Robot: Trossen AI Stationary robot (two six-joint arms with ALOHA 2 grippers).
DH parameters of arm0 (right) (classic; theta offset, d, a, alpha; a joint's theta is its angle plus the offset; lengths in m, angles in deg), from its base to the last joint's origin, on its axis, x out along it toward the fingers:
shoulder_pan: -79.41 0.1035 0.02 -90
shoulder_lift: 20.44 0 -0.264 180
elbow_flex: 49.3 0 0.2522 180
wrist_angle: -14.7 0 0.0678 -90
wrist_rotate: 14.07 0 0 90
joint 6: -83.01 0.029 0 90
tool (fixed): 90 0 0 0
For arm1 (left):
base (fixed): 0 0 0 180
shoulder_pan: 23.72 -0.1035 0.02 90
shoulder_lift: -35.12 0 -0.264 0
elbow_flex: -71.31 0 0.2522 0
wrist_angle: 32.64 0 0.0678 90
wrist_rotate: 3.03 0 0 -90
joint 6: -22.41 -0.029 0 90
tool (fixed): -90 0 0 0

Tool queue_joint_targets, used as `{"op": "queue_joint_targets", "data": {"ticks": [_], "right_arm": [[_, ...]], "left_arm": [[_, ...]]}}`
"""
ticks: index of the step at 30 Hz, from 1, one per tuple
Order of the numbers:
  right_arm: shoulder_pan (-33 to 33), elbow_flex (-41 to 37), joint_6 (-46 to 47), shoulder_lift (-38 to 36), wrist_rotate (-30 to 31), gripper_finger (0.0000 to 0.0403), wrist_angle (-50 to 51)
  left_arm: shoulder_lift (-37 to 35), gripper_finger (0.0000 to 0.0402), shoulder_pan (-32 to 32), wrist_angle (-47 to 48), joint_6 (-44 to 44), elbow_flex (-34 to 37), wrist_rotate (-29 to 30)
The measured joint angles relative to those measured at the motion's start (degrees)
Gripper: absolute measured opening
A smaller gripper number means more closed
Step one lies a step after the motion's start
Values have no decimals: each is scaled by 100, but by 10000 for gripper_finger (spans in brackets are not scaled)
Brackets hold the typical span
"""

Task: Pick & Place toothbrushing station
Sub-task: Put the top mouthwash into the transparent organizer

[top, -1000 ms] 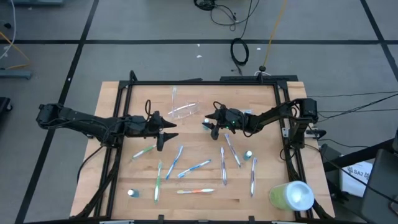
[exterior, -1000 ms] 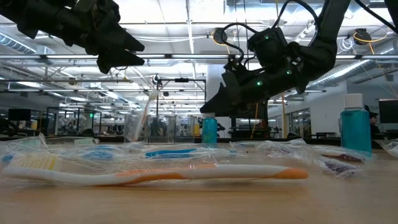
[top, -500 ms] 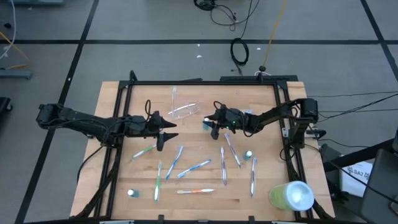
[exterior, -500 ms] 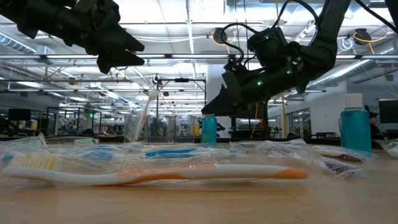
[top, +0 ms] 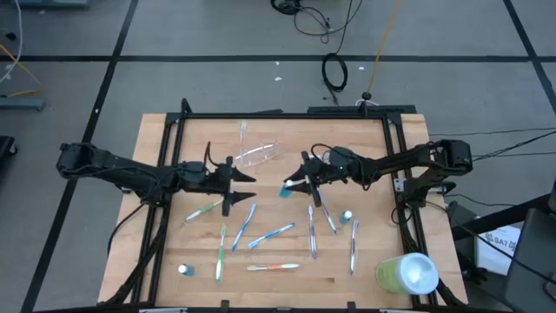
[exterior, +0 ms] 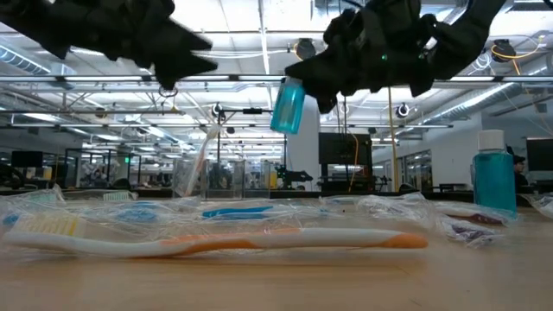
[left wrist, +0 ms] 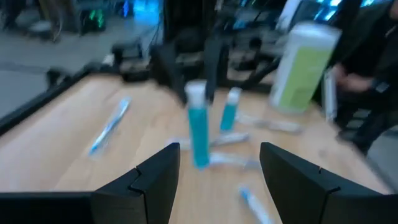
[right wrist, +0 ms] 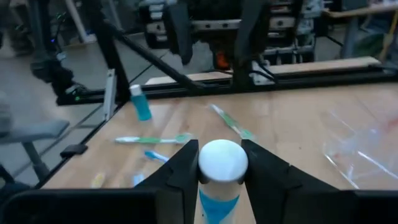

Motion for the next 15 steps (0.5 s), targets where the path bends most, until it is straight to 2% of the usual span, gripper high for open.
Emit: {"op": "queue_joint_targets", "data": {"ticks": [3, 7, 11, 15], "right_arm": [[151, 7, -359, -23, -48, 112, -32], [240, 4, -501, -60, -52, 104, -4], [188, 4, -363, -47, -38, 93, 52], [157, 4, -329, -55, -33, 99, 13]], "left_arm": [[439, 230, -112, -430, 72, 7, -57], [857, 237, -330, -682, 599, -309, -611], [1418, 262, -380, -500, 470, -736, -857], [1928, 296, -393, -290, 372, -1251, -796]]}}
